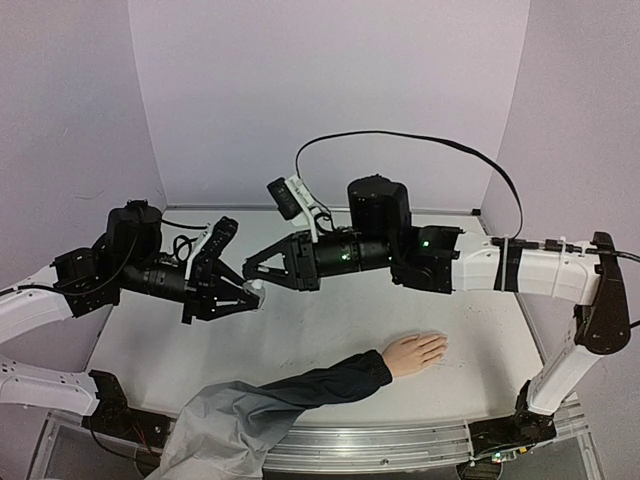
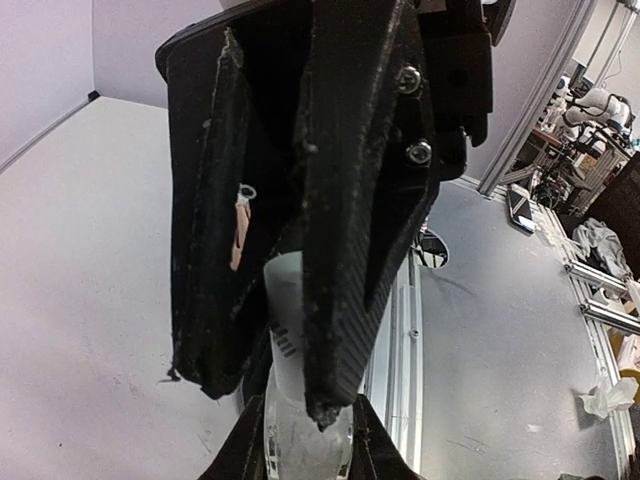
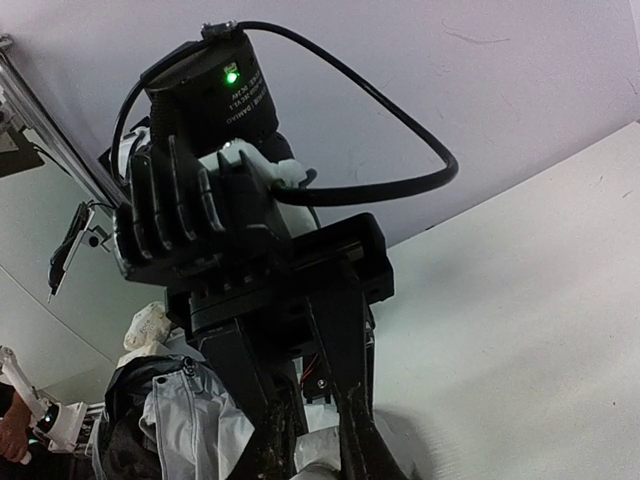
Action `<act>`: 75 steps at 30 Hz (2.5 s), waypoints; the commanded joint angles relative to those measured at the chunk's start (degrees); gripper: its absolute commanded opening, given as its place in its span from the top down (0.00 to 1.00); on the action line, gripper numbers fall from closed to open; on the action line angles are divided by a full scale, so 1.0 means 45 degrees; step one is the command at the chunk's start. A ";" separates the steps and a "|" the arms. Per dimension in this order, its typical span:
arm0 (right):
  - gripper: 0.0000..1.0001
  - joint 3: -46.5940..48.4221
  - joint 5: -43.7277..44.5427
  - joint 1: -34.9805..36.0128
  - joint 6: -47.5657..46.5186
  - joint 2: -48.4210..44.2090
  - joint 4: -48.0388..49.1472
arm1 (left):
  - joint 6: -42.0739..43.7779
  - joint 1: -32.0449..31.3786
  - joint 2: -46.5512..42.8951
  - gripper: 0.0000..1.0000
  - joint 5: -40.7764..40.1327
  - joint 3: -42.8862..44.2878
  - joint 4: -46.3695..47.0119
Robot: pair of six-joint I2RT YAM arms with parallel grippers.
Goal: Paint the nails
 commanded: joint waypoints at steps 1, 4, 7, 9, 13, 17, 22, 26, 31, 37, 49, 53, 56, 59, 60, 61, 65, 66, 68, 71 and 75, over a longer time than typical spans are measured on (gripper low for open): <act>0.91 0.0690 -0.0206 0.0222 0.0103 0.0339 0.0639 | 0.0200 0.0012 -0.0655 1.00 -0.0874 0.0480 0.0941; 1.00 0.0868 0.0267 0.0390 0.0266 0.0612 0.0654 | 0.0059 0.0017 -0.0911 1.00 -0.2229 0.0410 0.0957; 1.00 0.1014 0.1609 0.0582 0.0941 0.1029 0.0659 | -0.0207 0.0012 -0.1186 1.00 -0.4765 0.0229 0.0950; 1.00 0.1143 0.3507 0.0808 0.1988 0.1494 0.0633 | -0.0235 0.0012 -0.1327 1.00 -0.6675 0.0105 0.0939; 1.00 0.3107 1.0226 0.1982 0.5678 0.3271 -0.2392 | -0.0235 0.0012 -0.1387 1.00 -0.9644 -0.0030 0.0850; 1.00 0.7151 1.2047 0.3332 0.6021 0.5909 -0.4383 | -0.0235 0.0031 -0.1294 1.00 -1.0398 -0.0027 0.0712; 1.00 0.7655 1.2475 0.3470 0.5723 0.5814 -0.4223 | -0.0235 0.0032 -0.1245 1.00 -0.9822 0.0005 0.0701; 0.93 0.6114 1.2339 0.3154 0.4573 0.4233 -0.3243 | -0.0235 0.0032 -0.1247 1.00 -0.9527 0.0026 0.0686; 0.58 0.3884 1.1457 0.2391 0.3106 0.1957 -0.2527 | -0.0236 0.0032 -0.1105 1.00 -0.9262 0.0073 0.0667; 0.28 0.0066 0.7934 0.0624 0.2043 -0.0931 -0.0505 | -0.0633 0.0032 -0.0643 1.00 -0.8948 0.0334 0.0327; 0.16 -0.0924 0.0514 -0.0477 0.0366 -0.1257 0.1260 | -0.0372 0.0075 -0.0046 1.00 0.0394 0.0775 0.0859; 0.30 -0.0563 -0.0686 -0.0472 0.0438 -0.0641 0.1760 | -0.0023 0.0072 0.0048 1.00 0.1117 0.0788 0.0896; 0.44 -0.0298 -0.1015 -0.0471 0.0470 -0.0309 0.1856 | -0.0020 0.0072 0.0059 1.00 0.1317 0.0788 0.0923; 0.52 -0.0123 -0.1134 -0.0459 0.0482 -0.0092 0.2006 | -0.0001 0.0081 0.0043 1.00 0.1357 0.0770 0.0922; 0.54 -0.0091 -0.1203 -0.0461 0.0542 -0.0014 0.2098 | -0.0015 0.0072 0.0053 1.00 0.1359 0.0785 0.0921; 0.56 -0.0026 -0.1293 -0.0456 0.0615 0.0076 0.2183 | -0.0020 0.0071 0.0061 1.00 0.1347 0.0785 0.0925; 0.69 0.0202 -0.1531 -0.0408 0.0791 0.0463 0.2267 | -0.0005 0.0071 -0.0081 1.00 0.0980 0.0741 0.0921; 0.73 0.0267 -0.1549 -0.0388 0.0849 0.0546 0.2268 | 0.0013 0.0071 -0.0156 1.00 0.0806 0.0721 0.0921; 0.79 0.0366 -0.1553 -0.0334 0.0935 0.0720 0.2268 | 0.0019 0.0071 -0.0326 1.00 0.0293 0.0654 0.0921; 0.94 0.0452 -0.1298 -0.0290 0.1052 0.0891 0.2260 | 0.0005 0.0071 -0.0601 1.00 -0.0734 0.0569 0.0921; 1.00 0.0554 0.0755 -0.0217 0.1655 0.1218 0.1951 | -0.0231 0.0070 -0.1110 1.00 -0.4298 0.0349 0.0921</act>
